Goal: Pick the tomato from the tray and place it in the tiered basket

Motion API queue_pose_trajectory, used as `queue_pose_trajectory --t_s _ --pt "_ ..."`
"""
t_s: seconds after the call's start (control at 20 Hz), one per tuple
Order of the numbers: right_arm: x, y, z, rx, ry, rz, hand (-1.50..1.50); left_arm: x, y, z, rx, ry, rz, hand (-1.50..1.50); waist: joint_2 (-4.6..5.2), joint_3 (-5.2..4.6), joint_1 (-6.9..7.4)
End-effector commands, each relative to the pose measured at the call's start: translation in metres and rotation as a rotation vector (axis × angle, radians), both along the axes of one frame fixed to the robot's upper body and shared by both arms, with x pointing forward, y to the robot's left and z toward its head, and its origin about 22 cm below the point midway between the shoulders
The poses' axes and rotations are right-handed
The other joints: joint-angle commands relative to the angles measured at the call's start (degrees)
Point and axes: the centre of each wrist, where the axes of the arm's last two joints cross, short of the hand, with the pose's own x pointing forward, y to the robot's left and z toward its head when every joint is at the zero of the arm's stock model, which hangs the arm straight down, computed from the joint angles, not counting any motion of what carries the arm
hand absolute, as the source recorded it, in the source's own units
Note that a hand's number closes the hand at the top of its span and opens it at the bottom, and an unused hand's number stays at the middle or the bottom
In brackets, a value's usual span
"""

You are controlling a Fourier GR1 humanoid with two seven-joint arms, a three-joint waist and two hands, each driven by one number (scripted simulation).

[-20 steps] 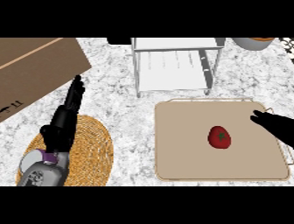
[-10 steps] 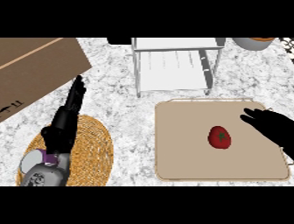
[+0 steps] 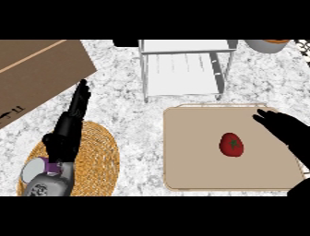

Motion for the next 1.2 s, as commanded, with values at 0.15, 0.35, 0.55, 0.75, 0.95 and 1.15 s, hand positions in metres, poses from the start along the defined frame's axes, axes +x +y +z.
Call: queue_pose_trajectory --t_s 0.15,0.35,0.55,0.75,0.95,1.15 --pt "0.011 -0.003 -0.029 0.037 0.051 -0.013 -1.50 0.004 0.000 -0.007 0.011 -0.015 -0.001 0.00 0.02 -0.01 -0.01" --pt "0.024 -0.024 -0.023 0.056 0.062 -0.006 -1.50 0.003 0.003 0.002 -0.006 0.012 -0.010 0.00 0.01 -0.01 0.05" --pt "0.011 -0.015 -0.041 0.076 0.062 0.032 -1.50 -0.003 0.017 0.008 0.002 0.001 -0.016 0.00 -0.03 -0.01 0.01" --pt "0.007 -0.009 -0.043 0.052 0.068 0.048 -1.50 0.009 0.005 -0.026 0.007 0.004 0.009 0.00 0.01 -0.02 -0.17" --pt "0.020 -0.002 -0.042 0.084 0.086 0.046 -1.50 0.023 0.012 -0.012 -0.003 -0.007 0.017 0.00 0.03 -0.02 -0.12" --pt "0.021 0.002 -0.057 0.072 0.119 0.032 -1.50 0.000 0.010 -0.006 0.010 0.006 -0.004 0.00 -0.01 -0.01 0.01"
